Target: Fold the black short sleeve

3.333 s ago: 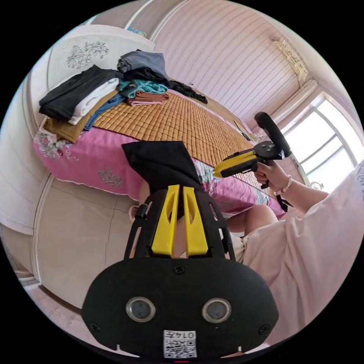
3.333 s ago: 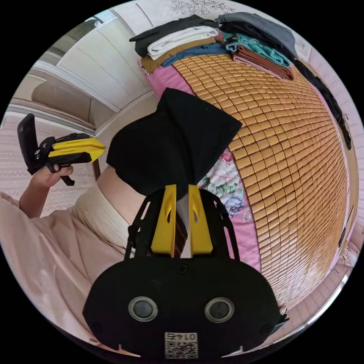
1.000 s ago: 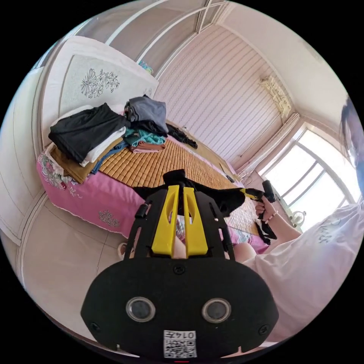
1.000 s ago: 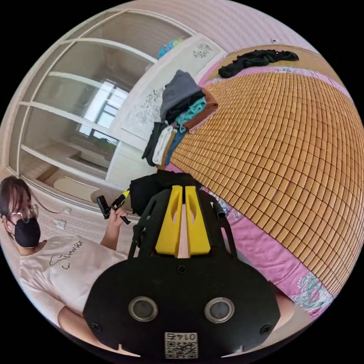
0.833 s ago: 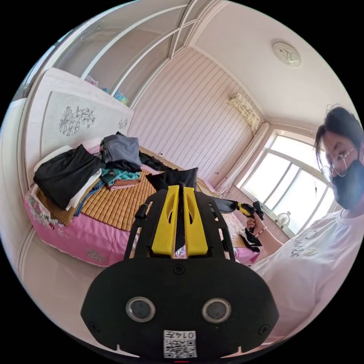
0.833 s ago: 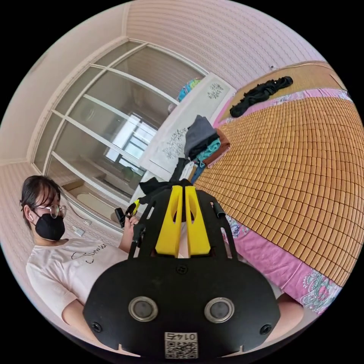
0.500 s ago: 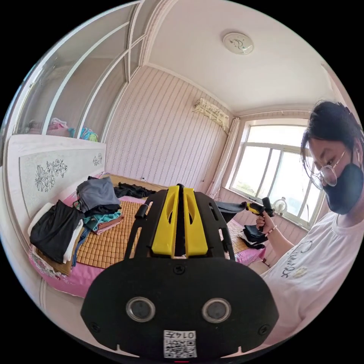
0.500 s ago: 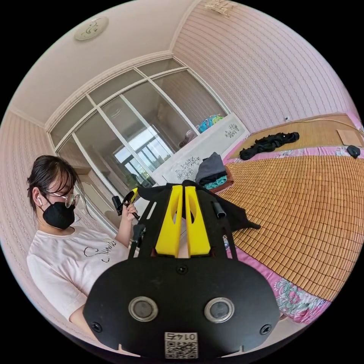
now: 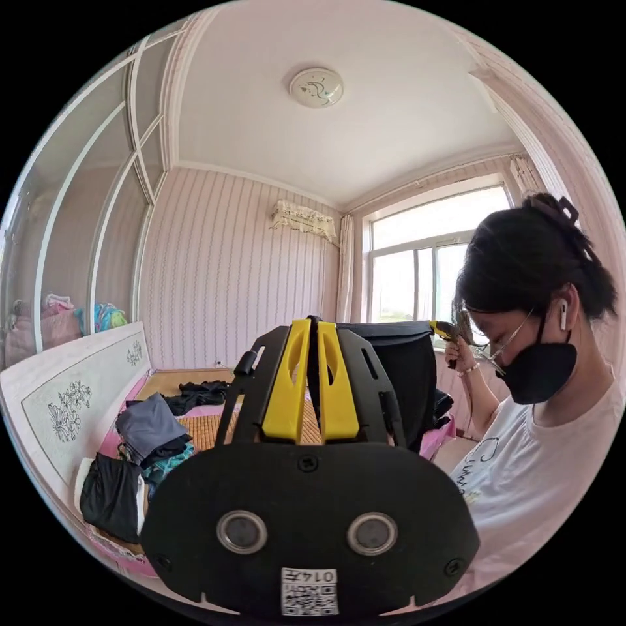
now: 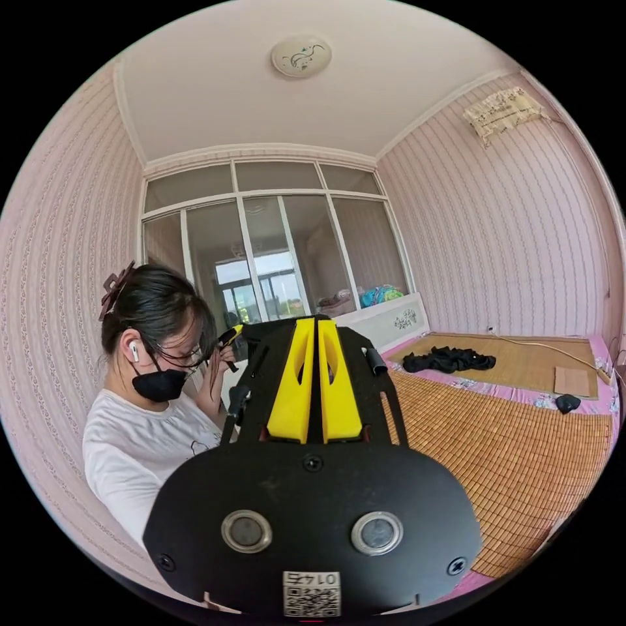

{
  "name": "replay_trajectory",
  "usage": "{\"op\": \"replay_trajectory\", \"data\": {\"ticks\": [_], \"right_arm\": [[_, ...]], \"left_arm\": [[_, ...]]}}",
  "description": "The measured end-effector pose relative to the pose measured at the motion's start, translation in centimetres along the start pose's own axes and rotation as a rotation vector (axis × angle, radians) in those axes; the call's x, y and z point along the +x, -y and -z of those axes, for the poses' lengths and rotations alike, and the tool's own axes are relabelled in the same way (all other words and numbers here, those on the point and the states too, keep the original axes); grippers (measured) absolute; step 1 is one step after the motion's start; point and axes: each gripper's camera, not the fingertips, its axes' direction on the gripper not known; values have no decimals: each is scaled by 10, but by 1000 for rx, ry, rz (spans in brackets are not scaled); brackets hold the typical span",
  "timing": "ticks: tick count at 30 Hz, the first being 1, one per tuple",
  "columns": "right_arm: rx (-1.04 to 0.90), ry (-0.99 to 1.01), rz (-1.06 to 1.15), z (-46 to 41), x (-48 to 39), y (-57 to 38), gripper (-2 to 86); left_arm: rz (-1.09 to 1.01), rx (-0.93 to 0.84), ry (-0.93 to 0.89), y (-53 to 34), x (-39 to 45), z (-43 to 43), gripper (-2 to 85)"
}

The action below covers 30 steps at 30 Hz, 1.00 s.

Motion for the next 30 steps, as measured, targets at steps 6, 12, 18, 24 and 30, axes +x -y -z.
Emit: {"op": "replay_trajectory", "data": {"ticks": [6,12,18,24,30], "right_arm": [[-245,-172,-341,-34,134,-28,1],[-222,-298,-632,-50,263,-33,2],[-6,-310,-414,-42,277,53,2],[-263,-407,-501,-78,327,-16,3],[-526,-463,-853,-110,390,-175,4]], "left_arm": [[212,-307,-17,-65,-71,-170,-6],[252,-455,97,-114,-117,-353,-7],[178,-268,103,-74,-126,-410,-7],[133,-559,214,-204,-147,-474,-5],[325,-845,244,-410,-171,-520,-4]]}}
